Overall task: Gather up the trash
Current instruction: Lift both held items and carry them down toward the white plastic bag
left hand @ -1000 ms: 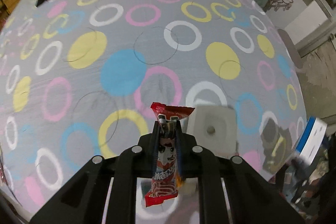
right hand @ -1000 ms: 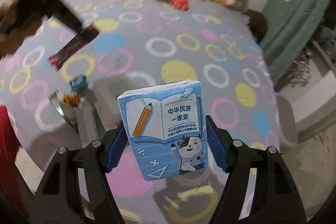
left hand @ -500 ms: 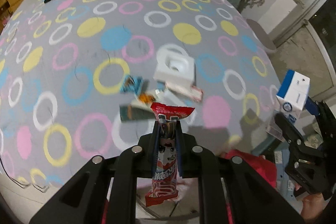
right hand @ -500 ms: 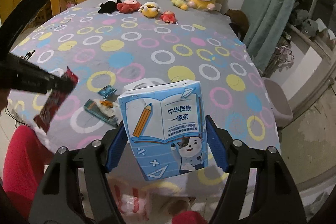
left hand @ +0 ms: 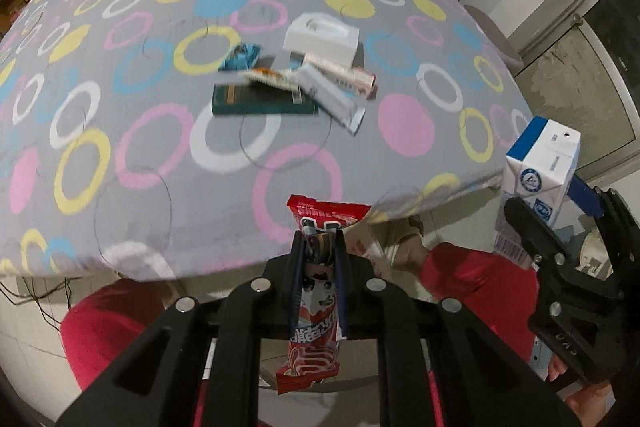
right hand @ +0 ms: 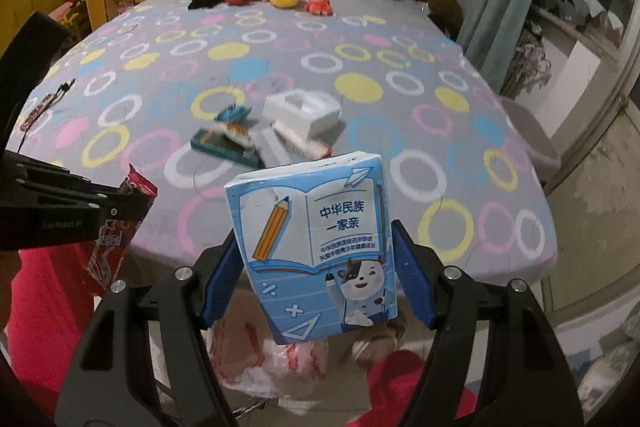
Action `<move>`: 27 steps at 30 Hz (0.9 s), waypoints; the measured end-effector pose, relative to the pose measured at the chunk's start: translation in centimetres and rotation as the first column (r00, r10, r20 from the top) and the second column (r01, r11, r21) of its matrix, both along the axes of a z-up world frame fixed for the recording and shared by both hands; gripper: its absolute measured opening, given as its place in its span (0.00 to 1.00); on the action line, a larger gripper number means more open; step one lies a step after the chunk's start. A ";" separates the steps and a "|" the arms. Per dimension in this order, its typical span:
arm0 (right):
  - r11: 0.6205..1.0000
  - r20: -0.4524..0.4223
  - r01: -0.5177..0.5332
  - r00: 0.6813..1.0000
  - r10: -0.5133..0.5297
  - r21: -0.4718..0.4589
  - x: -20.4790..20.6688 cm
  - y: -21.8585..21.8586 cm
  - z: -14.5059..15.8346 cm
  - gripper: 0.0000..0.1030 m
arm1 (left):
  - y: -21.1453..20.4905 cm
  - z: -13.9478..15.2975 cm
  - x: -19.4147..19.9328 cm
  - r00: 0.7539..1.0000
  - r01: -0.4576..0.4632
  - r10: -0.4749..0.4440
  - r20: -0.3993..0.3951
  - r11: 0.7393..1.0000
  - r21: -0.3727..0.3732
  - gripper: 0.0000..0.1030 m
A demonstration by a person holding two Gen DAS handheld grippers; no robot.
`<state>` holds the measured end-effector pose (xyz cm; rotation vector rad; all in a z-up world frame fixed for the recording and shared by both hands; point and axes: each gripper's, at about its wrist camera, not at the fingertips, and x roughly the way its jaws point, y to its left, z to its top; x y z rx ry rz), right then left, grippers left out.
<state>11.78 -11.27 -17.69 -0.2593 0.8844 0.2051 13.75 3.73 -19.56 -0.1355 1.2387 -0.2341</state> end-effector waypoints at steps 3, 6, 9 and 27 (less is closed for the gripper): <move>1.000 -0.020 0.004 1.000 -0.004 -0.001 -0.9 0.0 -1.6 0.67 | -0.6 -1.4 -1.1 1.000 -0.009 0.009 -0.007 1.000 0.009 0.14; 1.000 -0.047 0.010 0.999 -0.010 0.010 -2.0 -0.1 -3.1 0.67 | -1.2 -2.6 -2.2 1.000 -0.005 0.005 -0.014 1.000 0.021 0.14; 1.000 -0.075 0.021 0.997 -0.020 0.005 -2.8 -0.3 -4.5 0.67 | -1.4 -3.8 -3.0 1.000 -0.010 0.010 -0.026 1.000 0.023 0.14; 0.999 -0.238 0.043 0.970 -0.043 -0.007 -4.8 -1.9 -14.1 0.67 | -4.4 -13.2 -6.3 0.990 -0.009 0.017 -0.138 0.998 0.057 0.14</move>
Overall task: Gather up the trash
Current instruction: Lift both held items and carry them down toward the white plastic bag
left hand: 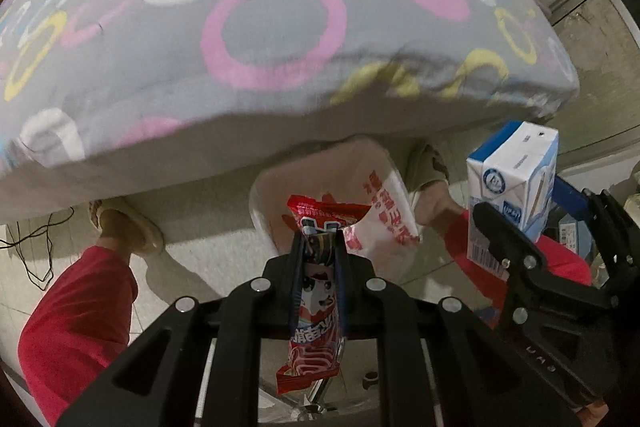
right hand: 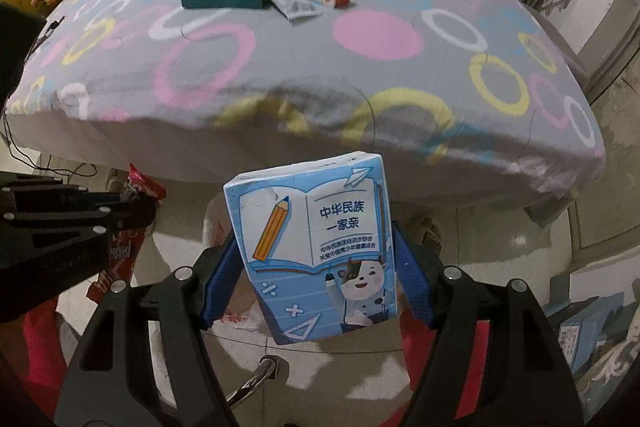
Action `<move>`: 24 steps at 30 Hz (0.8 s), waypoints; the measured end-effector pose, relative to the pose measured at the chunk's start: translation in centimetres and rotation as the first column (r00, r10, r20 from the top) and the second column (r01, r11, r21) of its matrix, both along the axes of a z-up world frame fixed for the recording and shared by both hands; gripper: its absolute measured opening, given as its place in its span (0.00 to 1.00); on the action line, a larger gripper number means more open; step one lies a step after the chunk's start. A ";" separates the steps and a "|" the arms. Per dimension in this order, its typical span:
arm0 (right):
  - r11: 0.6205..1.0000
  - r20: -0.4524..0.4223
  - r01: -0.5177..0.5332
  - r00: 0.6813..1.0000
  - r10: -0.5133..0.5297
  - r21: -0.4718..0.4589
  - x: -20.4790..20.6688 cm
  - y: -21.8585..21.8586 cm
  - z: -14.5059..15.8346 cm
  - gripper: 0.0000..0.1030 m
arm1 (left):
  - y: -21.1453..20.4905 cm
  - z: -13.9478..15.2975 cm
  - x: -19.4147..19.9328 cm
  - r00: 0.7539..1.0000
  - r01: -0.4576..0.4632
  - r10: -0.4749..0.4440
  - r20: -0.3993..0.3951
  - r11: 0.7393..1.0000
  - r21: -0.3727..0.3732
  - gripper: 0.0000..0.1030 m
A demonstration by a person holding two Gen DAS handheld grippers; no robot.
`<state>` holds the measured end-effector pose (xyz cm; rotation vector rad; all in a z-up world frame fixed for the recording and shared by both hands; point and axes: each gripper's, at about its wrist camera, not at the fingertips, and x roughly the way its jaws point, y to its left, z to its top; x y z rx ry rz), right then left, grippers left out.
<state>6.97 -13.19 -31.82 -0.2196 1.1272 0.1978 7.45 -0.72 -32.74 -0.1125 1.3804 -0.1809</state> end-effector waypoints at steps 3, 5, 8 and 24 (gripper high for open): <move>1.000 -0.013 0.015 1.000 -0.015 0.003 0.4 -0.6 -1.4 0.67 | -0.5 -1.9 0.0 1.000 0.000 0.000 -0.025 1.000 0.009 0.14; 0.999 -0.031 0.031 0.999 -0.031 0.014 0.7 -1.1 -2.4 0.67 | -0.6 -3.2 0.2 0.999 -0.008 0.009 -0.046 1.000 0.009 0.14; 0.998 -0.051 0.056 0.997 -0.055 0.013 1.2 -1.5 -4.1 0.67 | -1.0 -5.1 0.5 0.998 -0.027 0.028 -0.062 1.000 0.014 0.14; 0.985 -0.182 0.165 0.971 -0.155 0.043 3.3 -2.4 -12.9 0.67 | -1.8 -14.6 1.3 0.966 -0.179 0.164 -0.200 0.982 -0.057 0.14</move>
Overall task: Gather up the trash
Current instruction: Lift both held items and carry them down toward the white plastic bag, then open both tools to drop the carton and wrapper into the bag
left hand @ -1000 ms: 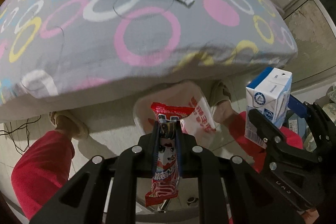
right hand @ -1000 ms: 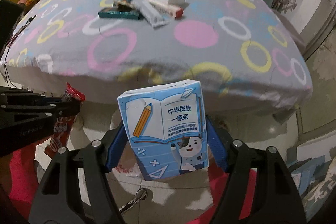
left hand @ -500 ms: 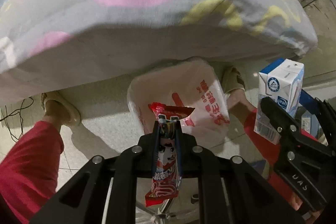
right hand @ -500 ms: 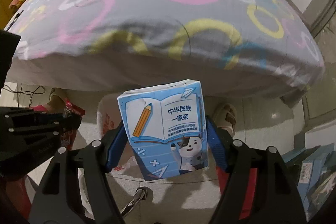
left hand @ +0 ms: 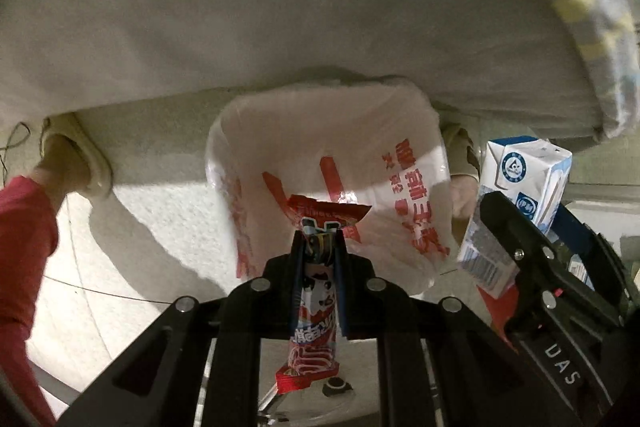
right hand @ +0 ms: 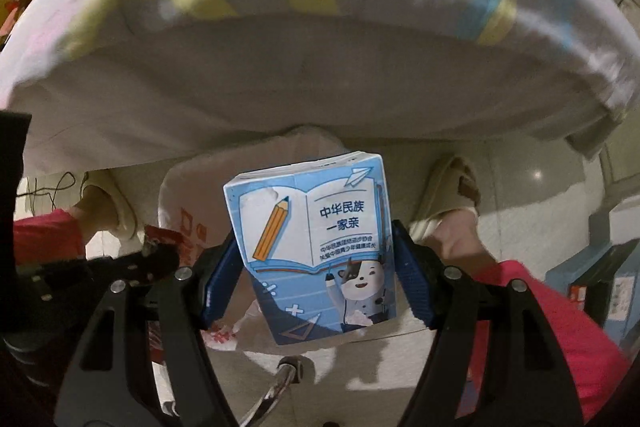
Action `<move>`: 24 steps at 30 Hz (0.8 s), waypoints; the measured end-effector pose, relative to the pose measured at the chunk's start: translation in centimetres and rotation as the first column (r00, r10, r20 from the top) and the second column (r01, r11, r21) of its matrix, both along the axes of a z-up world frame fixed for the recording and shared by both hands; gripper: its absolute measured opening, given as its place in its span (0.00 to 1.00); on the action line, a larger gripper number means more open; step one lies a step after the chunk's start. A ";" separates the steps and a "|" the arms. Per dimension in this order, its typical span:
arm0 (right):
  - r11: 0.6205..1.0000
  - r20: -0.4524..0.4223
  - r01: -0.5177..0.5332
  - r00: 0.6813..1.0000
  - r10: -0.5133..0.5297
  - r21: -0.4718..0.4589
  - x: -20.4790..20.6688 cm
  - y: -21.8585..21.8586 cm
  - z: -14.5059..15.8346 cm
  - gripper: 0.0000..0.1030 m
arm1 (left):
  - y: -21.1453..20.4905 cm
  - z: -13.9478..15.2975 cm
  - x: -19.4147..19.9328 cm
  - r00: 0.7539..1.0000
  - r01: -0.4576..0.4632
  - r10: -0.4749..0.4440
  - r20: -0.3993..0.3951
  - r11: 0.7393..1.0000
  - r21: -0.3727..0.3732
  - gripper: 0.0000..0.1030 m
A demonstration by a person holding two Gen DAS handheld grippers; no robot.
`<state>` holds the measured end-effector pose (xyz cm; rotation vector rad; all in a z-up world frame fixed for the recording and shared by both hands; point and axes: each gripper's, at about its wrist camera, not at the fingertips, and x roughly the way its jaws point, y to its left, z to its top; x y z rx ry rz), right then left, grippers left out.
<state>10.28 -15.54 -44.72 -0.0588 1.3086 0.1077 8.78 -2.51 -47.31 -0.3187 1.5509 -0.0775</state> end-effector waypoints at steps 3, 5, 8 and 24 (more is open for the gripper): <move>1.000 -0.005 0.008 1.000 -0.008 0.000 0.4 0.1 -1.1 0.67 | 0.0 -1.2 0.5 1.000 0.001 -0.001 -0.013 1.000 -0.005 0.14; 1.000 -0.013 0.014 1.000 -0.014 0.005 0.6 0.2 -1.8 0.67 | -0.2 -1.8 0.8 1.000 0.008 -0.008 -0.014 1.000 0.006 0.14; 1.000 -0.025 0.022 0.999 -0.022 0.003 1.4 0.5 -2.5 0.67 | 0.0 -2.9 0.9 0.999 -0.006 0.006 -0.037 1.000 -0.002 0.14; 0.998 -0.142 0.063 0.988 -0.060 0.016 3.1 0.8 -8.0 0.67 | 1.2 -7.6 1.3 0.984 -0.093 0.089 -0.156 0.995 -0.019 0.14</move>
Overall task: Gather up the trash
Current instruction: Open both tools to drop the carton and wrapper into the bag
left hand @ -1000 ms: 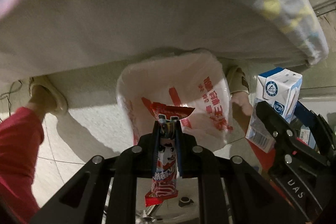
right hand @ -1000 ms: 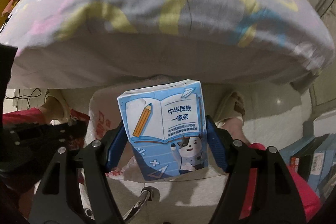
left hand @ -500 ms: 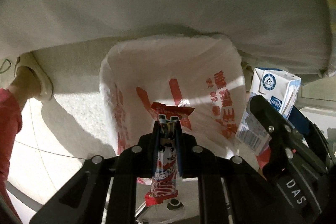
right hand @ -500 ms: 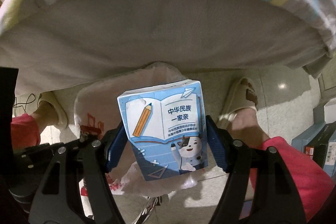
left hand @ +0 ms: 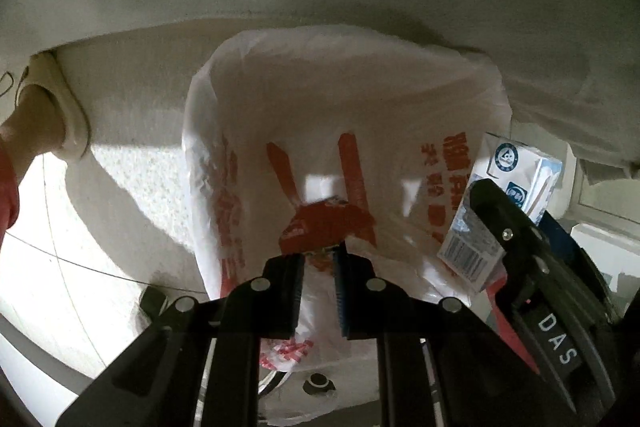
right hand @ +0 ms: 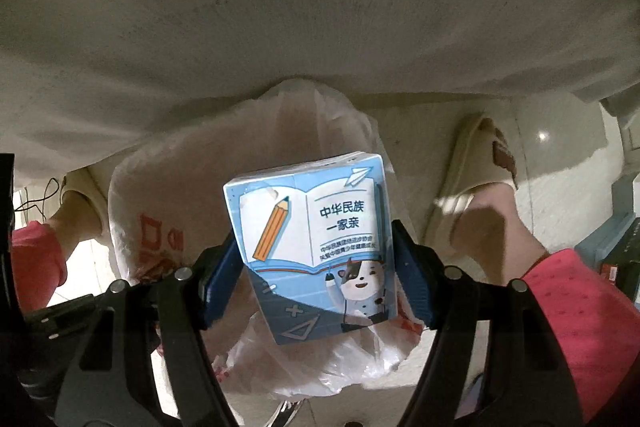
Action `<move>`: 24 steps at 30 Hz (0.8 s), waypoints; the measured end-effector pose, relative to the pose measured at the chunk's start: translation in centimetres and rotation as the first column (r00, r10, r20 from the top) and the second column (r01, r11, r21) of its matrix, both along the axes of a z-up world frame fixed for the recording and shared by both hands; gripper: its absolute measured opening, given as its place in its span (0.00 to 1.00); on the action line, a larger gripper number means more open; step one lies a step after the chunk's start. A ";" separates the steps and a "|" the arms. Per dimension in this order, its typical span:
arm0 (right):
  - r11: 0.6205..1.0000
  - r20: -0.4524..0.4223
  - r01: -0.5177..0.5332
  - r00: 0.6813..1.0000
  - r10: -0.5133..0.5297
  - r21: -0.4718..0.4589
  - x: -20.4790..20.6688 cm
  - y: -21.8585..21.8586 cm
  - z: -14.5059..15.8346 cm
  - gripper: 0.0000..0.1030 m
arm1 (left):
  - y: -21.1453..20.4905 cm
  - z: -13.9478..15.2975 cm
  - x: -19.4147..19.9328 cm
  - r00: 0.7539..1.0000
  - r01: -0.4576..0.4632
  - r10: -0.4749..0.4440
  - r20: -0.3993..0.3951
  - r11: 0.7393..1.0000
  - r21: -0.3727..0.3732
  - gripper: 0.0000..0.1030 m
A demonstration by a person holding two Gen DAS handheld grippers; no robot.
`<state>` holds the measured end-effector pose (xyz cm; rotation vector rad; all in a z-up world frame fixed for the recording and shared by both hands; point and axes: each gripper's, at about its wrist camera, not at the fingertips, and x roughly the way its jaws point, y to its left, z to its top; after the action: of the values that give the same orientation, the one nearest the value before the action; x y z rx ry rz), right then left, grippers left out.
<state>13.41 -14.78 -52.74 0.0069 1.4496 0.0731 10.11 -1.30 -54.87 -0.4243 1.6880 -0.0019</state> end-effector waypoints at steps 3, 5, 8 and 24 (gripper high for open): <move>1.000 -0.016 -0.006 1.000 0.007 0.015 -0.1 0.1 -0.6 0.67 | -0.1 -0.2 0.1 1.000 -0.002 0.002 -0.004 1.000 0.000 0.14; 1.000 -0.027 -0.007 1.000 0.007 0.017 -0.2 0.2 -0.9 0.67 | -0.1 -0.2 0.0 1.000 0.002 -0.002 -0.008 1.000 0.005 0.14; 1.000 -0.038 -0.008 0.999 0.009 0.022 -0.4 0.4 -1.1 0.67 | -0.1 -0.3 -0.1 1.000 0.005 -0.005 -0.018 1.000 0.009 0.14; 0.999 0.001 -0.050 0.999 0.050 0.005 -1.9 0.8 2.6 0.80 | 1.5 5.0 -0.7 0.997 0.012 -0.024 0.070 0.985 0.173 0.57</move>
<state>11.48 -13.99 -50.12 -0.0250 1.4490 0.1175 9.41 0.21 -49.90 -0.2756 1.6065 0.1142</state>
